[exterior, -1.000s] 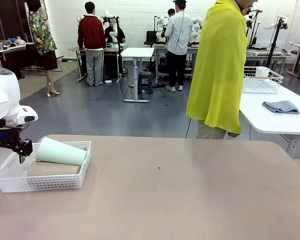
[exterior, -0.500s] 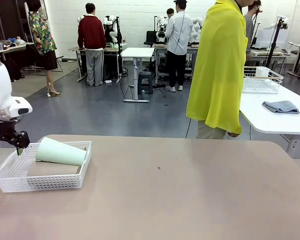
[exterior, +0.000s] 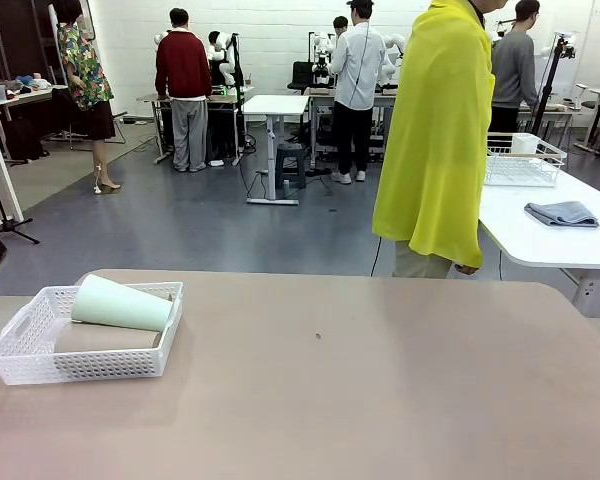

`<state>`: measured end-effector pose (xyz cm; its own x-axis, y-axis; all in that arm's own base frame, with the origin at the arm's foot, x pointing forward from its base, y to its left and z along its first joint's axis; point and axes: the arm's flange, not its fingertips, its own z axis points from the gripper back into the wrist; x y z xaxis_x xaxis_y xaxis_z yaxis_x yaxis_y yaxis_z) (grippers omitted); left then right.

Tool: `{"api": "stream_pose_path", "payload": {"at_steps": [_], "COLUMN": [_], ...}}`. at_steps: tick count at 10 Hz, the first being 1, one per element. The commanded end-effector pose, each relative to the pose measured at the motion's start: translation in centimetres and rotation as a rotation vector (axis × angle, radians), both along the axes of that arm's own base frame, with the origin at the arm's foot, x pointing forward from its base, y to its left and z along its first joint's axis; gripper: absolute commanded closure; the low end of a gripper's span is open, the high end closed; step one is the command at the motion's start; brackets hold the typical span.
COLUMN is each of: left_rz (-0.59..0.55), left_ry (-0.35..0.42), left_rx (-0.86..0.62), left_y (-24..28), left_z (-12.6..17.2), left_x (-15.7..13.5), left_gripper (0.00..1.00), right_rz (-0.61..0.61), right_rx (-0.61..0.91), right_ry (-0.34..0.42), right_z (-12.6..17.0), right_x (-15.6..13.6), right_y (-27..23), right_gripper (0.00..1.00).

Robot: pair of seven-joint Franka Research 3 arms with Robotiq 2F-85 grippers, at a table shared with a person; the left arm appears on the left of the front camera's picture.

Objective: Clean and organize the cups into the basket.
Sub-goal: Move the Organizing basket back to the left side of the table.

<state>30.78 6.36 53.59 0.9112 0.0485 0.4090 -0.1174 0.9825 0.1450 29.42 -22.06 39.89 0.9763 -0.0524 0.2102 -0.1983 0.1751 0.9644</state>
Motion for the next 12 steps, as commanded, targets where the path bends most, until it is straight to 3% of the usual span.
{"api": "stream_pose_path", "payload": {"at_steps": [1,2,7,8,9,10,12], "left_rz": [-0.003,0.000,-0.002,-0.130,-0.274,-0.367,-0.442], "left_ry": [0.006,0.000,0.012,0.070,0.188,0.236,0.283], "left_rx": [0.007,0.000,0.002,-0.385,-0.770,-0.973,-1.233], "left_y": [-0.9,0.0,-0.1,2.2,5.0,7.2,12.1], "left_z": [-2.2,0.0,0.1,2.1,3.4,3.9,3.5], "left_x": [-3.4,0.0,-0.4,0.1,0.0,-0.2,-0.2], "left_gripper": [0.00,0.00,0.00,0.00,0.00,0.00,0.00], "right_rz": [-0.010,-0.010,-0.010,-0.010,-0.010,-0.010,-0.010], "right_rx": [-0.002,-0.002,-0.002,-0.002,-0.002,-0.002,-0.002], "right_ry": [-0.020,-0.020,-0.020,-0.020,-0.020,-0.020,-0.020], "right_z": [0.0,0.0,0.0,0.0,0.0,0.0,0.0], "right_x": [0.2,0.2,0.2,0.2,0.2,0.2,0.2], "right_y": [-0.1,-0.1,-0.1,-0.1,-0.1,-0.1,-0.1], "right_gripper": [0.00,0.00,0.00,0.00,0.00,0.00,0.00]}}
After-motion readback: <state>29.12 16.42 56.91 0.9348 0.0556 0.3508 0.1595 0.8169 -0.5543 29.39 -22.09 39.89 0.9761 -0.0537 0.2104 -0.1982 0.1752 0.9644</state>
